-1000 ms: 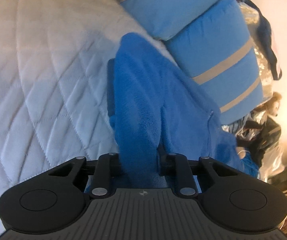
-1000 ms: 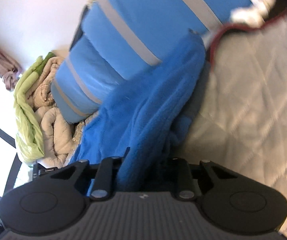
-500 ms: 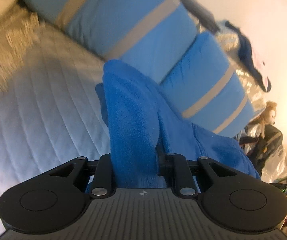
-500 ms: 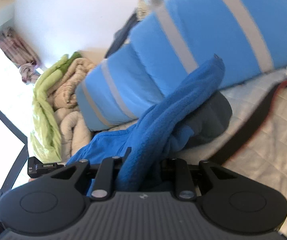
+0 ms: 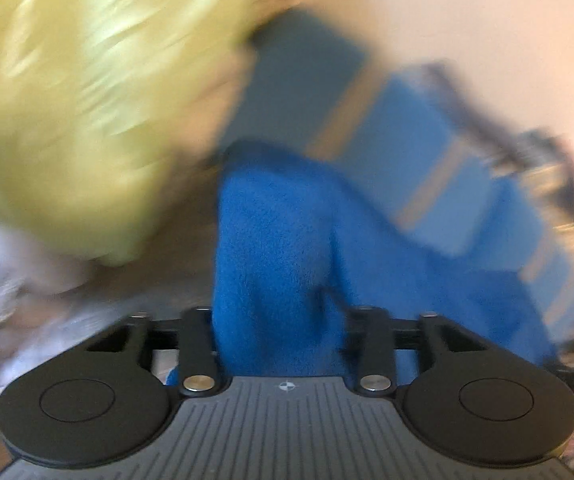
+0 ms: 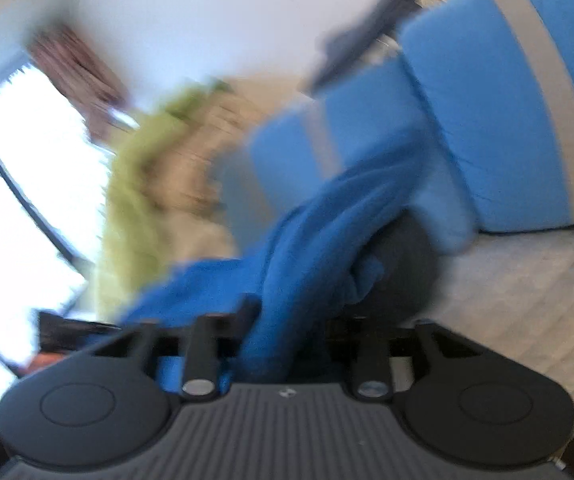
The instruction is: Fold clothes
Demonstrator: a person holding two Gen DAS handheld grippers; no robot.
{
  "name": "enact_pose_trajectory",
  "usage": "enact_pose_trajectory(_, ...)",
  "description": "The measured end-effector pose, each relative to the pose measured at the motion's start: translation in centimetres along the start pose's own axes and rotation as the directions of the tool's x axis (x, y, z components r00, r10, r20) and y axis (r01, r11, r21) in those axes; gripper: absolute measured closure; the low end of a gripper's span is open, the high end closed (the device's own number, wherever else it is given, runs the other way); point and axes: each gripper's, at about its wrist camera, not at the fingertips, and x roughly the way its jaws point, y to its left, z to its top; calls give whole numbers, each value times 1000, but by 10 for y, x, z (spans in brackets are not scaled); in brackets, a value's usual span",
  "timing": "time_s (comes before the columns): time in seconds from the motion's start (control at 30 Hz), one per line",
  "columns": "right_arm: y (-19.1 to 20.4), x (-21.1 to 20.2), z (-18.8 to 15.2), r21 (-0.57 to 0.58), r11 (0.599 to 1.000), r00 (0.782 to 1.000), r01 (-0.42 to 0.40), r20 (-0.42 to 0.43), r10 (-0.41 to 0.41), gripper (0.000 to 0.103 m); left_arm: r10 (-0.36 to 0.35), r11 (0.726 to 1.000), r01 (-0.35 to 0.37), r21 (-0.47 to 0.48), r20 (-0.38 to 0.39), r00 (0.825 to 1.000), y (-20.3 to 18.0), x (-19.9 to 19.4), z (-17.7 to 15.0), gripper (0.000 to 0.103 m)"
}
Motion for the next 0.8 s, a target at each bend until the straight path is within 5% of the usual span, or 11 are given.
enact_pose_trajectory(0.03, 3, 19, -6, -29, 994, 993, 102, -54, -103, 6, 74, 997, -75, -7, -28, 997, 7, 9, -4, 46)
enact_pose_trajectory(0.1, 5, 42, -24, -119, 958, 960, 262, -74, -271, 2, 194, 981, -195, -7, -54, 980, 20, 22, -14, 46)
enact_pose_trajectory(0.17, 3, 48, -38, -164, 937, 941, 310, -87, -326, 0, 212, 977, -212, 1, -48, 976, 23, 26, -27, 45)
enact_pose_trajectory(0.27, -5, 40, -50, -167, 937, 937, 307, -120, -329, 0, 158, 987, -157, 36, -35, 987, 13, 24, -42, 32)
enact_pose_trajectory(0.6, -2, -13, -58, -164, 930, 935, 328, -86, -345, 0, 263, 957, -270, 102, 84, 961, -43, -6, -72, 25)
enact_pose_trajectory(0.8, 7, -48, -63, -250, 910, 933, 330, -60, -355, 0, 241, 940, -268, 209, 145, 960, -90, -21, -99, 23)
